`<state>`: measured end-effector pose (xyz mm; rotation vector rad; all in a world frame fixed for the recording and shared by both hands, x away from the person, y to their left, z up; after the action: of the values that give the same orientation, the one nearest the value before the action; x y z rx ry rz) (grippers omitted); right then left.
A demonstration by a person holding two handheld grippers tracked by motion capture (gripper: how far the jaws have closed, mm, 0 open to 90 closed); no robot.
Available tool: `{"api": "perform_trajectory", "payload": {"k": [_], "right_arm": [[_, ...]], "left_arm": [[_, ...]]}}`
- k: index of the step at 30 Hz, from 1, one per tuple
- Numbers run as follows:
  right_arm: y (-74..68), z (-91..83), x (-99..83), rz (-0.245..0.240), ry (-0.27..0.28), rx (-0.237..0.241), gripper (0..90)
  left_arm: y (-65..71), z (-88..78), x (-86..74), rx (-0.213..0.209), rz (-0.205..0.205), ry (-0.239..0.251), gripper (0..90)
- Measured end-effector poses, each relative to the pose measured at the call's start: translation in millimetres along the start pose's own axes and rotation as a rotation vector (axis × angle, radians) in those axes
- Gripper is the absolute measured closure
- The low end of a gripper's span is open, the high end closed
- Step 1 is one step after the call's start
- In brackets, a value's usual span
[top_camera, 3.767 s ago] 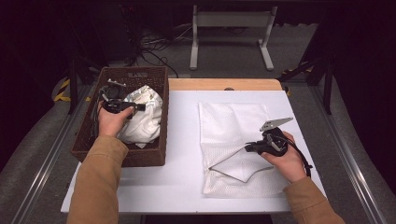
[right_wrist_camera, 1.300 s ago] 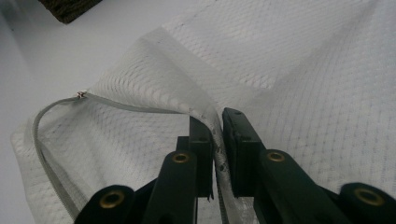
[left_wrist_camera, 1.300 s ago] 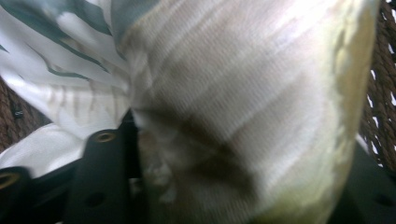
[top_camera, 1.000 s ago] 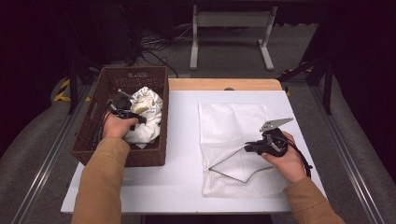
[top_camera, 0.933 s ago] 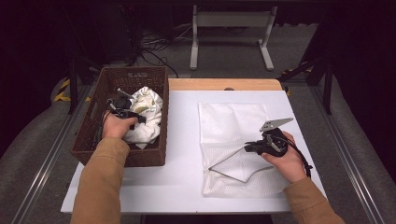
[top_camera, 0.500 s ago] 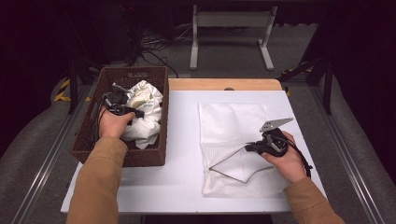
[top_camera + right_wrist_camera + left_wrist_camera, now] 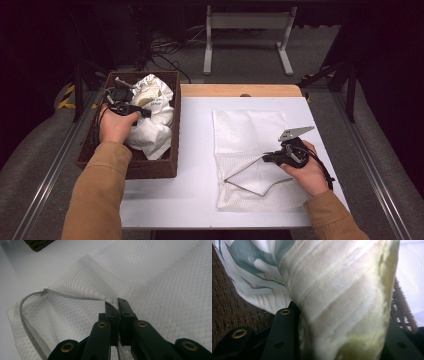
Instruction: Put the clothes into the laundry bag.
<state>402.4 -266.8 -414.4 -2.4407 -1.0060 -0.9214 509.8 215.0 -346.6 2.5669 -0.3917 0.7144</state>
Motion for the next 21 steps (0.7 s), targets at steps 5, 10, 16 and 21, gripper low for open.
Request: {"api": "perform_trajectory", "payload": {"k": [5, 10, 16, 21], "right_arm": [[0.0, 0.0, 0.1, 0.000, 0.001, 0.001, 88.3], [0.3, -0.1, 0.2, 0.000, 0.002, 0.002, 88.4], [0.5, -0.1, 0.3, -0.001, 0.002, 0.004, 88.4], [0.7, -0.2, 0.3, 0.000, 0.004, 0.008, 88.4]], "left_arm": [[2.2, -8.2, 3.3, 0.017, -0.004, 0.001, 60.7], [4.0, -18.0, 6.9, 0.014, -0.007, 0.009, 60.8], [10.8, -32.6, 11.4, 0.015, -0.023, 0.032, 60.6], [15.7, -44.1, 15.0, 0.018, -0.017, 0.049, 60.6]]}}
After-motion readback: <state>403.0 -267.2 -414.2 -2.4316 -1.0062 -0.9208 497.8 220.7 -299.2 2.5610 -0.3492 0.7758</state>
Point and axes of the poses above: each handheld gripper's, and its own axes: z roughly forward along the jaws, x roughly out of its top, y roughly to its right, the point moved 2 cm from there along z, roughly forward along the jaws, and after that the axes turned 6 degrees about -x, right-handed, at the moved point
